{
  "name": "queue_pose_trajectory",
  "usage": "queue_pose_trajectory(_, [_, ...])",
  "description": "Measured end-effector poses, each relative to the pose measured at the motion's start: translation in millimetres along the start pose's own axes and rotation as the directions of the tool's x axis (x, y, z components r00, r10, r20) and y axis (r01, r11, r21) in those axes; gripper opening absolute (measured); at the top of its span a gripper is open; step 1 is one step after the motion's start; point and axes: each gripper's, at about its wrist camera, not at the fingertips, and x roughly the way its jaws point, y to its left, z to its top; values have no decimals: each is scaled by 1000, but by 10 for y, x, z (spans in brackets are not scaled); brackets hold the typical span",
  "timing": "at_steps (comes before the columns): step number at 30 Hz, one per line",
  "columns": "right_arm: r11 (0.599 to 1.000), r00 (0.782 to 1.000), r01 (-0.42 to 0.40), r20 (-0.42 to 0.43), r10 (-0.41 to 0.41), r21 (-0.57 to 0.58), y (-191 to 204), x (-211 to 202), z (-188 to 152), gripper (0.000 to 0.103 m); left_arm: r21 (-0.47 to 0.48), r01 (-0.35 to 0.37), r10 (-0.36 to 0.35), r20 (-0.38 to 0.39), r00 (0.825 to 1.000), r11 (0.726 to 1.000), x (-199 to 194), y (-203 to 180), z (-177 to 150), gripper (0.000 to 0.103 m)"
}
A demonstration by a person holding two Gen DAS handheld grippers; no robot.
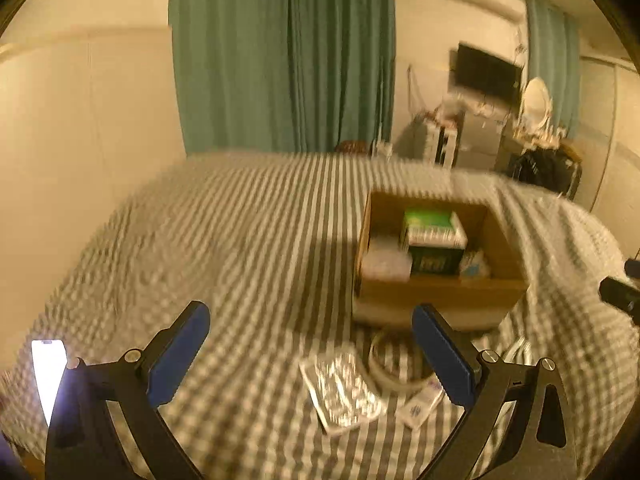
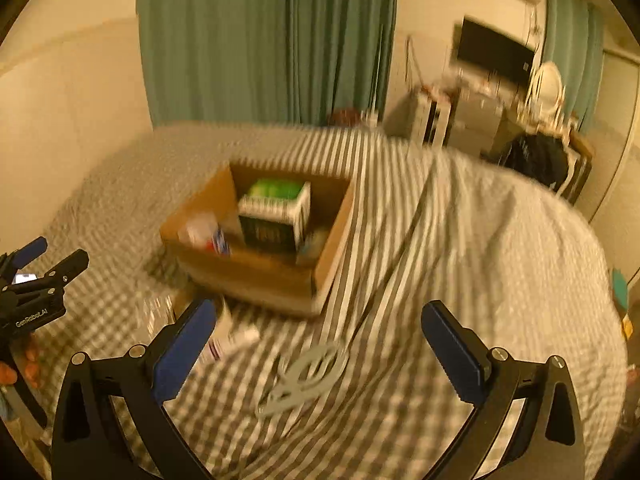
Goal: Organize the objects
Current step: 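Grasp the grey plastic clip with the right tool while the left tool grasps the foil blister pack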
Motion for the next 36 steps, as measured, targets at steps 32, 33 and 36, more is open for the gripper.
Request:
queue_pose_trajectory(32, [999,936,16,-350,-31,-45,130,1353,-834,73,26,75,-60,-358,932,997,1333,-262,-968,103])
queue_pose_trajectory(33, [999,939,12,-342,-27,-47,128,1322,-844,73,30,76,-61,-355,933,997,1330,-267,-975,102])
queue_pose_trajectory(36, [999,951,-11,-310,-7,-53,132,1189,-872,72,28,108,-92,-346,934,994,1254,-269,-1009,89])
